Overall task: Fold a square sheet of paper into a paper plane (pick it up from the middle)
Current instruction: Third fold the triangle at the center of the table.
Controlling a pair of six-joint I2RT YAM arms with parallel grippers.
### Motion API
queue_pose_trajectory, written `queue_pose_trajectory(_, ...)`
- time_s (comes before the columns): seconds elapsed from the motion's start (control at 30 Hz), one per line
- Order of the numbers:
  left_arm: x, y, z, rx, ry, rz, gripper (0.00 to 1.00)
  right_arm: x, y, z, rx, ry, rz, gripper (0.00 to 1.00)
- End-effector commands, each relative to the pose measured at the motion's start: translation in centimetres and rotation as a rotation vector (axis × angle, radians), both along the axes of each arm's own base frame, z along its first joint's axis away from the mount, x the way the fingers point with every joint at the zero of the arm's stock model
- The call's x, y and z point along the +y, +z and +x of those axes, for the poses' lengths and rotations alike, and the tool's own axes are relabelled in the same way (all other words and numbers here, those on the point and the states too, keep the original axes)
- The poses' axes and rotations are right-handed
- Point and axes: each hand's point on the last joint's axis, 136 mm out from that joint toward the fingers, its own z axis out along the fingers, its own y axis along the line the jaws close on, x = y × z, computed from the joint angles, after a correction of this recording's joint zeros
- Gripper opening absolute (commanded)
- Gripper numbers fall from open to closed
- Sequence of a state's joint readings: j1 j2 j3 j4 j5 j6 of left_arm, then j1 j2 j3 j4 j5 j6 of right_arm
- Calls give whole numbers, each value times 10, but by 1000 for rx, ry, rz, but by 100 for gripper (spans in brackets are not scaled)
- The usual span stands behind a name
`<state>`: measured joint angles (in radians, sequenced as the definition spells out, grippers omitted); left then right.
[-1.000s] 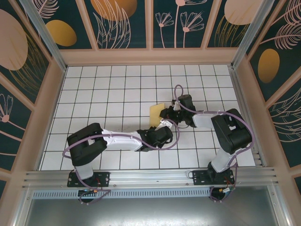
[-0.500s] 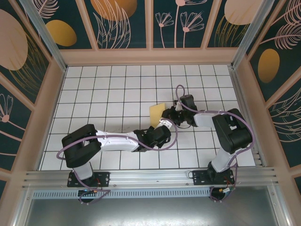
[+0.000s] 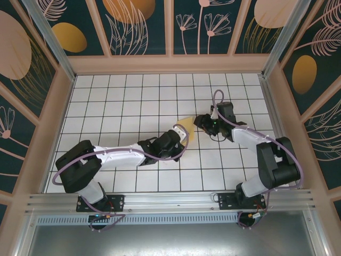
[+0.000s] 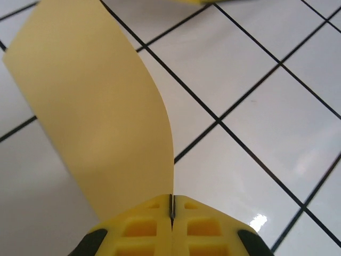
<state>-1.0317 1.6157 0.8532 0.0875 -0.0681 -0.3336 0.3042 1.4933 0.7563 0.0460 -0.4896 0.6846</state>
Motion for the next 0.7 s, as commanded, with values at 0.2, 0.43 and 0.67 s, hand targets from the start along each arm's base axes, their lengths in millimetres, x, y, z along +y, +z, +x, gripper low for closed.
queue_pose_trajectory(0.2,-8,6,-10,86,-105,-93,0,14,10,12,-52,122,-30,29)
queue_pose_trajectory(0.43,-6,5,-6,123,-131,-101,0,39,-5,17,-12,237,-75,19)
queue_pose_trajectory(0.67,-8,-1,-7,154,-158,-89,0,43,-31,25,33,257,-168,18)
